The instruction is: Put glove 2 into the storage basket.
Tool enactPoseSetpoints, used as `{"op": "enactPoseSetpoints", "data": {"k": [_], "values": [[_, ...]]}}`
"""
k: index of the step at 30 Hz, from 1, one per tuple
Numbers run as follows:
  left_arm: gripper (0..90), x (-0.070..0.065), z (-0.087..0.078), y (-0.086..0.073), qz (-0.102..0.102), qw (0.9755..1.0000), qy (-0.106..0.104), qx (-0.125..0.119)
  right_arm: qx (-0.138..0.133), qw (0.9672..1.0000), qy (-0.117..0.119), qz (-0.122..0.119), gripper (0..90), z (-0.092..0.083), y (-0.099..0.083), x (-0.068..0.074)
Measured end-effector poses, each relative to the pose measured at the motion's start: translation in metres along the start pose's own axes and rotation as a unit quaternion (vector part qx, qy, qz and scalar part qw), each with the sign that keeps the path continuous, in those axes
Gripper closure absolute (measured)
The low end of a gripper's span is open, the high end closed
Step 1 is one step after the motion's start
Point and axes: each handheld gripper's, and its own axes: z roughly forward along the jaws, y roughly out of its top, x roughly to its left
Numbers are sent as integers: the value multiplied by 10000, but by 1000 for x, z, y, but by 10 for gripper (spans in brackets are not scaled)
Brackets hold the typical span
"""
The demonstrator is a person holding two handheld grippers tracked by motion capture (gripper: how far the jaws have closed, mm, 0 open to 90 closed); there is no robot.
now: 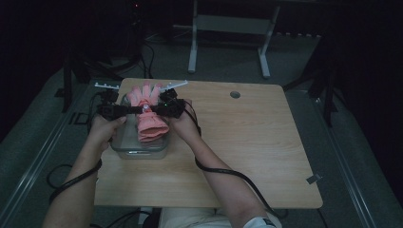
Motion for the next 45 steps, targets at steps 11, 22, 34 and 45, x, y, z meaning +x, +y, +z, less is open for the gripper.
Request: {"op": "enactPoseSetpoints", "data": {"k": [11, 22, 34, 45], "values": [[774, 17, 24, -20, -215, 9980, 319, 497, 345, 9991, 55, 244, 729, 30, -27, -6], [744, 14, 35, -18, -158, 9916, 889, 927, 535, 9979, -30, 360, 711, 42, -32, -6], [531, 12, 40, -19, -181, 9887, 1219, 853, 135, 9992, -232, 300, 508, 15, -23, -12], [347, 6, 42, -17, 11, 9875, 1361, 795, 67, 9992, -185, 344, 472, -2, -34, -24]]}}
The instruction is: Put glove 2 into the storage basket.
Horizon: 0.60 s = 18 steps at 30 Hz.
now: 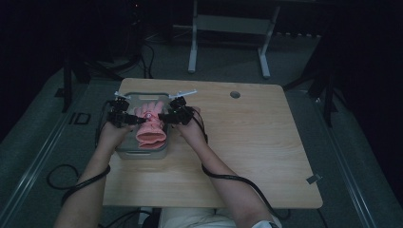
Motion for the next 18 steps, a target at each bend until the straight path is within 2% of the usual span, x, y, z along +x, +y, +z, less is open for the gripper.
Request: {"op": "enactPoseSetpoints", "data": {"k": [4, 6, 7, 9, 11, 14, 15, 18], "values": [[278, 1, -5, 1, 55, 9999, 69, -117, 0, 10000, 71, -27, 448, -4, 0, -2], [187, 2, -7, 0, 103, 9998, 50, -165, -1, 9999, 146, -68, 428, -6, 0, -2], [142, 1, -8, 0, 151, 9997, 27, -206, -34, 9997, 204, -164, 399, -9, 0, -1], [135, 0, -9, 0, 181, 9995, 49, -237, -39, 9995, 240, -192, 385, -10, 0, -2], [118, -1, -12, 1, 185, 9992, 106, -329, -101, 9990, 411, -159, 345, -16, 1, -1], [89, 1, -18, 1, 135, 9989, 33, -439, -177, 9985, 474, -214, 321, -21, 3, 2], [88, 2, -20, 0, 122, 9988, 39, -473, -214, 9983, 463, -298, 300, -25, 5, 4], [88, 5, -24, -1, 92, 9984, 63, -560, -262, 9979, 488, -323, 286, -31, 6, 4]]}}
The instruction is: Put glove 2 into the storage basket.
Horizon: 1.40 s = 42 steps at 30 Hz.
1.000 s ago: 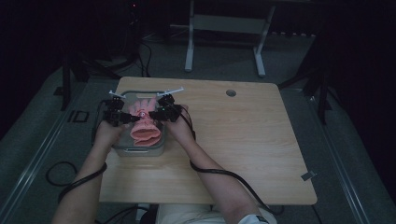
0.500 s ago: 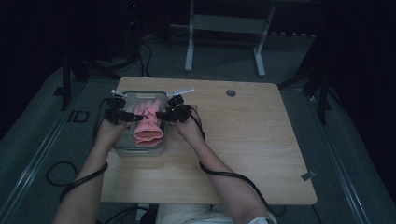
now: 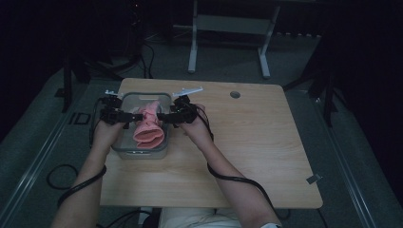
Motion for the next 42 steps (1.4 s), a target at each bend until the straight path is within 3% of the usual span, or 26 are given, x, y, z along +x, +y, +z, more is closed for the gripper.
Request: {"op": "enactPoseSetpoints", "data": {"k": [6, 12, 15, 18, 27, 30, 33, 37, 41, 42], "values": [[78, -3, -7, 0, 101, 9999, -28, -52, -54, 10000, 74, 16, 253, -5, -3, -1], [21, -17, -21, 1, 355, 9983, -172, -426, -100, 9999, 6, 29, 236, -12, -9, -9], [21, -26, -25, 1, 561, 9976, -97, -404, -94, 9999, -92, 11, 237, -17, -12, -13], [21, -34, -27, 1, 673, 9966, -160, -442, -104, 9999, -111, -36, 219, -21, -16, -17], [21, -73, -33, -5, 1099, 9905, -561, -608, -99, 9996, -190, -164, 210, -35, -23, -26], [21, -88, -33, -9, 1222, 9858, -911, -701, -100, 9995, -220, -177, 208, -41, -26, -30], [21, -106, -35, -15, 1429, 9769, -1400, -748, -95, 9996, -185, -167, 206, -46, -31, -32], [21, -125, -36, -20, 1704, 9699, -1572, -749, -78, 9996, -164, -214, 204, -53, -38, -35], [21, -141, -35, -25, 1894, 9653, -1626, -767, -63, 9996, -146, -254, 199, -60, -46, -38], [21, -146, -36, -27, 1945, 9630, -1687, -800, -69, 9996, -133, -259, 199, -62, -48, -39]]}}
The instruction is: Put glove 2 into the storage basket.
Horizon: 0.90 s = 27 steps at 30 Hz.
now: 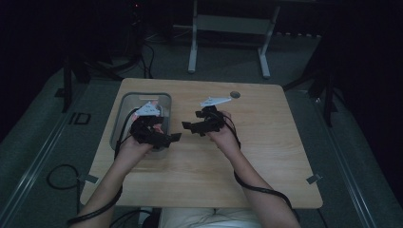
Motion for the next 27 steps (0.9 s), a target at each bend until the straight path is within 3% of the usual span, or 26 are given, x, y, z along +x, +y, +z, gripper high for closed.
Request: {"op": "enactPoseSetpoints", "data": {"k": [2, 8, 13, 17, 27], "values": [[21, -4, 1, 0, 20, 10000, -38, -30, 15, 10000, 8, -4, 200, -2, -3, -2], [21, -28, 13, -3, 365, 9993, -60, -3, 103, 9999, -45, -90, 199, -14, -18, -9], [21, -43, 29, -10, 544, 9984, -119, 107, 61, 9998, 97, -179, 190, -23, -31, -12], [21, -53, 41, -15, 585, 9976, -308, 220, 145, 9995, 67, -270, 187, -31, -47, -14], [21, -70, 72, -28, 693, 9946, -630, 449, 197, 9995, -109, -208, 185, -44, -74, -23]]}}
